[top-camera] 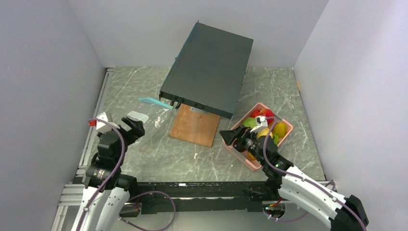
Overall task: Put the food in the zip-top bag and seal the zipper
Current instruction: Move the bin to the center of the board, then pick up the zipper food storage bag at the center of the board.
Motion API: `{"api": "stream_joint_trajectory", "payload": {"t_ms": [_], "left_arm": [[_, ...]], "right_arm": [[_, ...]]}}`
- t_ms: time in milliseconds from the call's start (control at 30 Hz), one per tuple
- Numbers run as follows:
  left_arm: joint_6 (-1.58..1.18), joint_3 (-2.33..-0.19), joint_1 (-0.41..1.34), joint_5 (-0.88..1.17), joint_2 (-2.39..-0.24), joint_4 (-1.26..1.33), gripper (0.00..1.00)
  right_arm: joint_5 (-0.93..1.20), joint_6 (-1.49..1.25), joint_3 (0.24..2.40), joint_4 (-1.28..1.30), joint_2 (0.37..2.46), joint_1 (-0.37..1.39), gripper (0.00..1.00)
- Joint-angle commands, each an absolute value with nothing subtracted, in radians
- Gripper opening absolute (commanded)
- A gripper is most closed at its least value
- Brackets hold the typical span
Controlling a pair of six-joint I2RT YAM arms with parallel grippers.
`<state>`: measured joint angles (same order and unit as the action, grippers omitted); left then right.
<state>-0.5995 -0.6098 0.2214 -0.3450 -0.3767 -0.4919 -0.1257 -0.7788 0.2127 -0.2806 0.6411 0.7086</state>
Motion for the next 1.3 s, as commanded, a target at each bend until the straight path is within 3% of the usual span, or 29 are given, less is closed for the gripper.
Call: {"api": "stream_joint_trajectory", "payload": {"t_ms": [0, 267, 567, 767, 833, 933, 1000, 1033, 1267], "left_arm": [[-0.912, -0.505, 0.224, -0.237, -0.317, -0.662, 0.99], [-1.203, -0.466, 0.223, -0.386, -0.332, -0.815, 0.99], [-1.390, -0.417, 0.222, -0.427, -0.478, -0.726, 0.99], [-1.390, -0.368, 0.201, -0.490, -0.598, -0.623, 0.98], [-1.360, -0.346, 0.175, -0.469, -0.655, -0.571, 0.88], [-1.224, -0.316, 0.126, -0.387, -0.718, -0.445, 0.29], [-1.141, -0.335, 0.110, -0.340, -0.742, -0.460, 0.07], [-1.116, -0.353, 0.110, -0.326, -0.745, -0.494, 0.01], [-0.876, -0.506, 0.110, -0.151, -0.574, -0.707, 0.00]], "right_arm": [[-0.186, -0.725, 0.274, -0.121, 0.549, 0.712, 1.00], [-0.041, -0.668, 0.316, 0.022, 0.468, 0.712, 1.00], [0.251, -0.724, 0.259, -0.170, 0.606, 0.725, 1.00], [0.223, -0.776, 0.253, -0.283, 0.708, 0.844, 1.00], [0.191, -0.774, 0.269, -0.288, 0.726, 0.882, 1.00], [0.167, -0.776, 0.293, -0.288, 0.763, 0.910, 1.00], [0.171, -0.792, 0.302, -0.301, 0.791, 0.913, 1.00], [0.179, -0.799, 0.305, -0.313, 0.807, 0.915, 1.00], [0.170, -0.888, 0.296, -0.464, 0.929, 0.962, 1.00]]}}
